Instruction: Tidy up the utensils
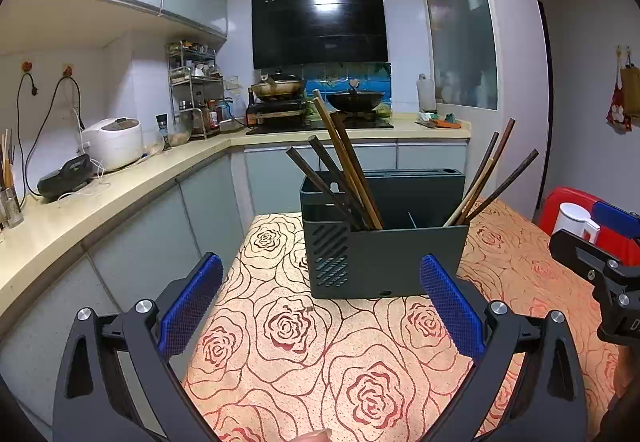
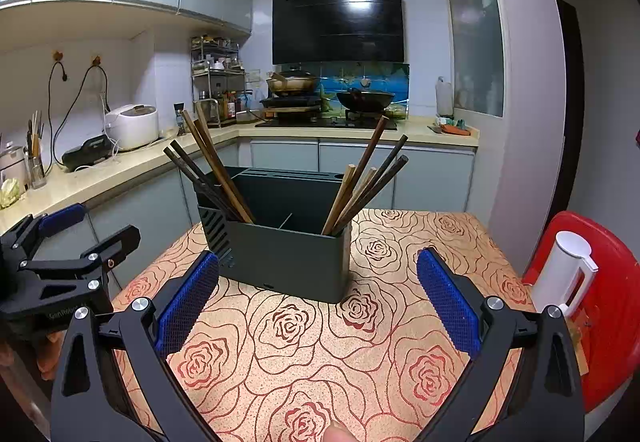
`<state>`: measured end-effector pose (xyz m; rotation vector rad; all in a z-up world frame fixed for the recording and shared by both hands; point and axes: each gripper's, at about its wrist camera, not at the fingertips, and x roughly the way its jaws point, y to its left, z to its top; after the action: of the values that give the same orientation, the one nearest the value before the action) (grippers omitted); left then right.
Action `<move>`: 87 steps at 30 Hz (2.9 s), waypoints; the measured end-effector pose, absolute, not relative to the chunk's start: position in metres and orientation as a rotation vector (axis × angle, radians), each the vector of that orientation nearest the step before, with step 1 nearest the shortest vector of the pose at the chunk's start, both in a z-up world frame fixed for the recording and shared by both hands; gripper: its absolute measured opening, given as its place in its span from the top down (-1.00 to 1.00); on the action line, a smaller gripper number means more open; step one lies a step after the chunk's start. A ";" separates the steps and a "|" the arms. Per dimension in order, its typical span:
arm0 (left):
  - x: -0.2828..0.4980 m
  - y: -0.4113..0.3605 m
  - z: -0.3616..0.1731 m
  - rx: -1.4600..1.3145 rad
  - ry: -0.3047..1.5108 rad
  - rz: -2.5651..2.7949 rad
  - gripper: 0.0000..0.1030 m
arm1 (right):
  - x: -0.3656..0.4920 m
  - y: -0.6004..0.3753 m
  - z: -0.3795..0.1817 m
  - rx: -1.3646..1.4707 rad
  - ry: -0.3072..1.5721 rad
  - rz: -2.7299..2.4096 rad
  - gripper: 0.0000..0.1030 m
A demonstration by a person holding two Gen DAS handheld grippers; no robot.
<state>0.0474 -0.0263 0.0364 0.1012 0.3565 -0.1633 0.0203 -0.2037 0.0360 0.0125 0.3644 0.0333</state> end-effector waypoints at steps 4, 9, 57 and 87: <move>0.047 -0.026 0.036 0.099 0.357 -0.163 -0.86 | 0.020 -0.203 0.036 0.014 0.367 0.035 -0.87; 0.046 -0.026 0.036 0.091 0.357 -0.162 -0.86 | 0.020 -0.202 0.036 0.015 0.371 0.036 -0.87; 0.045 -0.026 0.036 0.083 0.365 -0.169 -0.86 | 0.022 -0.203 0.036 0.021 0.378 0.033 -0.87; 0.047 -0.020 0.037 0.045 0.366 -0.162 -0.86 | 0.026 -0.202 0.027 0.029 0.401 0.019 -0.87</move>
<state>0.0469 -0.0200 0.0371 0.0450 0.3659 -0.1617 0.0261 -0.2017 0.0265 0.0286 0.4007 0.0193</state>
